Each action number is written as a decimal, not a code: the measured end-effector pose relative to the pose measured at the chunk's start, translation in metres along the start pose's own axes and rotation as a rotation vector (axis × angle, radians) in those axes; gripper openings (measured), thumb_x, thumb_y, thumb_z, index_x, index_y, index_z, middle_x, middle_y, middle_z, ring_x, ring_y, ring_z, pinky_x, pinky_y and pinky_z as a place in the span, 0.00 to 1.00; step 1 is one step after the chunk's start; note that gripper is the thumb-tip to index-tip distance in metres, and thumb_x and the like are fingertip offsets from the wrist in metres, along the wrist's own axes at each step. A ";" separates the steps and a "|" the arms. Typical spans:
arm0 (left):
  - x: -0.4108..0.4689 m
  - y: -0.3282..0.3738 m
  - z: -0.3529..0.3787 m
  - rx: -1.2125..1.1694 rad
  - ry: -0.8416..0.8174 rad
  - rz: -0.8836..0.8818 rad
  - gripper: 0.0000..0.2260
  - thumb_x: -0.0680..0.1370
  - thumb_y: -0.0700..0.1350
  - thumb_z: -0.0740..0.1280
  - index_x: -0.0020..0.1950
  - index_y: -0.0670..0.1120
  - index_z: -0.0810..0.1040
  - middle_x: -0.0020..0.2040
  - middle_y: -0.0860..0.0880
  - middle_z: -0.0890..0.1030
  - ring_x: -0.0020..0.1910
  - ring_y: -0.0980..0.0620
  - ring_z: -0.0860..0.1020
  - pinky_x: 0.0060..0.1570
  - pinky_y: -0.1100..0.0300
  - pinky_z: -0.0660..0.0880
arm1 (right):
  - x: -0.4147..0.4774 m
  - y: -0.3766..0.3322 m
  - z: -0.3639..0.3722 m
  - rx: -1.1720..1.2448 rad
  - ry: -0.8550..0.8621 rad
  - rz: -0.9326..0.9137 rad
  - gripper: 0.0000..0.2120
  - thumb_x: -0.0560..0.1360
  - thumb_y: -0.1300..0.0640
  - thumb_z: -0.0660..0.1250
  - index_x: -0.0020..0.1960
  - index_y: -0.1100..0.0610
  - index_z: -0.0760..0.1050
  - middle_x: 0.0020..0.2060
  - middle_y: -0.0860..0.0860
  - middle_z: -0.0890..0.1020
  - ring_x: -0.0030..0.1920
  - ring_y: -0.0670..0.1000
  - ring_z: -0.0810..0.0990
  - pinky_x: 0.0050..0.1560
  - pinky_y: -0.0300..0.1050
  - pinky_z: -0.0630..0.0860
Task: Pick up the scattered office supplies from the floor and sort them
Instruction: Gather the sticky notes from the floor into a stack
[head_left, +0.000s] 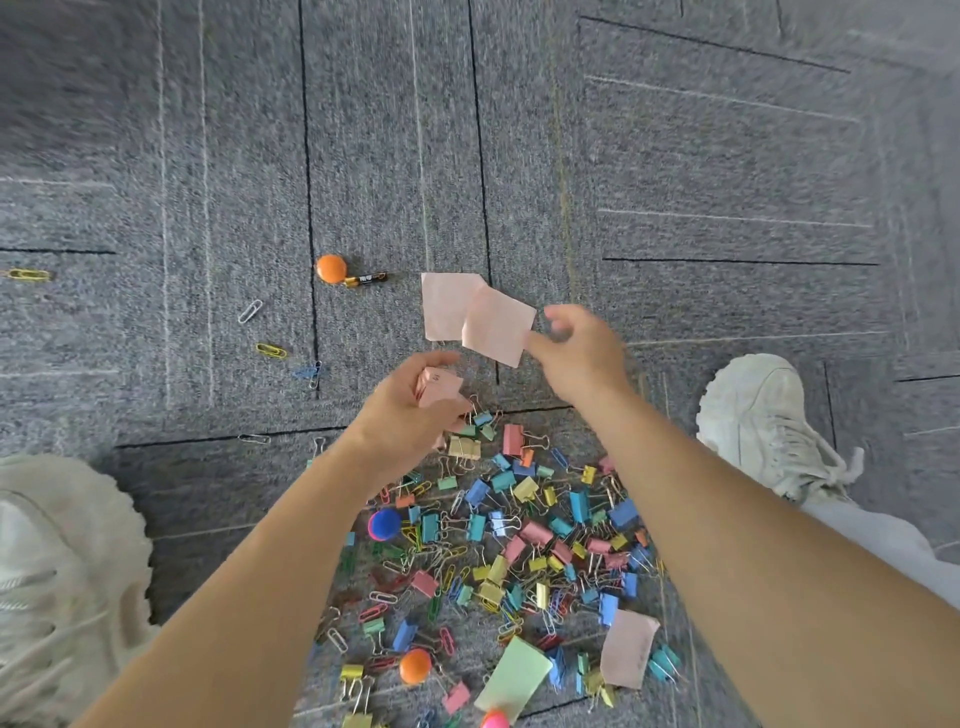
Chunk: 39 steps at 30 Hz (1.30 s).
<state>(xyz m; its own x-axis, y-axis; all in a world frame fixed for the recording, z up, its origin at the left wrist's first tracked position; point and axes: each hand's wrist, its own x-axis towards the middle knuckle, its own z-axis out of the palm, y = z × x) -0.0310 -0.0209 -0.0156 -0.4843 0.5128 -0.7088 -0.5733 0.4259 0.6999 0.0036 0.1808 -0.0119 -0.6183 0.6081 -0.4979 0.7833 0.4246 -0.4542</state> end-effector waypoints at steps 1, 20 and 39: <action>0.002 -0.002 -0.004 0.024 0.042 0.027 0.18 0.78 0.41 0.69 0.66 0.56 0.72 0.54 0.45 0.82 0.46 0.48 0.84 0.42 0.52 0.81 | 0.010 -0.005 0.005 -0.049 -0.025 -0.045 0.26 0.75 0.50 0.72 0.71 0.54 0.71 0.64 0.51 0.75 0.59 0.51 0.76 0.53 0.40 0.66; 0.008 -0.003 -0.012 -0.130 0.236 0.008 0.21 0.74 0.56 0.74 0.63 0.52 0.73 0.52 0.42 0.82 0.40 0.45 0.78 0.38 0.50 0.79 | 0.027 0.009 0.020 -0.198 -0.027 0.077 0.13 0.74 0.54 0.73 0.55 0.54 0.74 0.47 0.50 0.79 0.47 0.53 0.78 0.42 0.46 0.73; 0.009 0.025 0.010 -0.679 0.037 0.030 0.43 0.54 0.59 0.83 0.65 0.45 0.74 0.50 0.45 0.83 0.46 0.46 0.82 0.41 0.52 0.79 | -0.061 -0.033 0.000 0.630 -0.410 0.230 0.05 0.74 0.61 0.73 0.43 0.57 0.77 0.31 0.48 0.77 0.30 0.46 0.72 0.32 0.40 0.69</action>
<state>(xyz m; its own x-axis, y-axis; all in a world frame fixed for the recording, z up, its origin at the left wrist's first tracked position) -0.0430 0.0021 -0.0035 -0.5220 0.4859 -0.7010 -0.8411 -0.1568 0.5176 0.0152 0.1298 0.0334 -0.5161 0.2867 -0.8072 0.7856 -0.2170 -0.5794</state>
